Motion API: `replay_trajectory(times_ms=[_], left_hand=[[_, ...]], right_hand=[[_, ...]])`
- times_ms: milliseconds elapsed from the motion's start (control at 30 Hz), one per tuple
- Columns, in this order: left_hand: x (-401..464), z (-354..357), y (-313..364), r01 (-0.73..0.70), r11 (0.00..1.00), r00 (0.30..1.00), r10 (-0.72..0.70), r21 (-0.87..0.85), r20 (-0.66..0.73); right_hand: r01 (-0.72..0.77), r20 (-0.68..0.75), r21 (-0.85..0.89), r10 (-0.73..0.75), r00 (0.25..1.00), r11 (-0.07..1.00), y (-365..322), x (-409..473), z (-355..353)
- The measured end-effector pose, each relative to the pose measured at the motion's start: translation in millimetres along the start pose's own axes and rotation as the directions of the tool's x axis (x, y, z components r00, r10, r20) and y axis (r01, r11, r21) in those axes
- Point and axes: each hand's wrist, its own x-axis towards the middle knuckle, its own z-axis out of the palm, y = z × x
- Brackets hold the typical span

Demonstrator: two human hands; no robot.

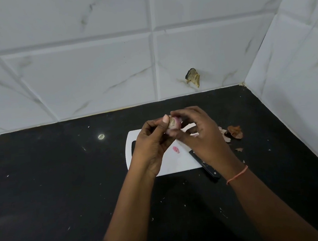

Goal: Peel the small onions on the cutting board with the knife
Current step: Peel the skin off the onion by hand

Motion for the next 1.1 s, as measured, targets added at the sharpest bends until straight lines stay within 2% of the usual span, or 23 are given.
replay_trajectory(times_ms=[100, 267, 400, 533, 733, 933, 1100], left_hand=[[0.0, -1.7, -0.4, -0.035, 0.999, 0.999, 0.035, 0.037, 0.004], [0.2, -4.8, 0.1, -0.084, 0.991, 0.996, 0.084, 0.104, 0.006], [1.3, -5.5, 0.5, -0.077, 0.993, 0.996, 0.080, 0.091, -0.025], [0.6, -4.3, 1.4, -0.059, 0.994, 0.998, 0.062, 0.092, -0.031], [-1.5, -3.1, 2.7, -0.032, 0.997, 0.999, 0.034, 0.071, -0.027], [-2.4, -0.3, 2.3, 0.010, 0.999, 0.999, -0.008, 0.040, -0.042], [-4.4, 2.9, 5.2, 0.104, 0.993, 0.993, -0.106, -0.061, -0.043]], right_hand=[[0.070, -0.030, -0.045, -0.071, 0.997, 0.997, 1.9, -0.7, 0.6], [0.105, -0.072, -0.043, -0.108, 0.992, 0.994, 2.6, -0.1, -6.1], [0.092, -0.020, -0.025, -0.092, 0.996, 0.995, -0.3, -2.1, -4.5], [0.172, -0.070, -0.072, -0.177, 0.982, 0.982, 3.8, -4.2, -1.6], [0.195, -0.107, -0.090, -0.204, 0.973, 0.977, 6.8, -4.0, -1.6], [0.100, -0.151, -0.078, -0.111, 0.982, 0.992, 6.4, 1.7, -2.6], [-0.107, -0.190, 0.022, 0.109, 0.976, 0.994, 5.9, 6.9, 0.5]])
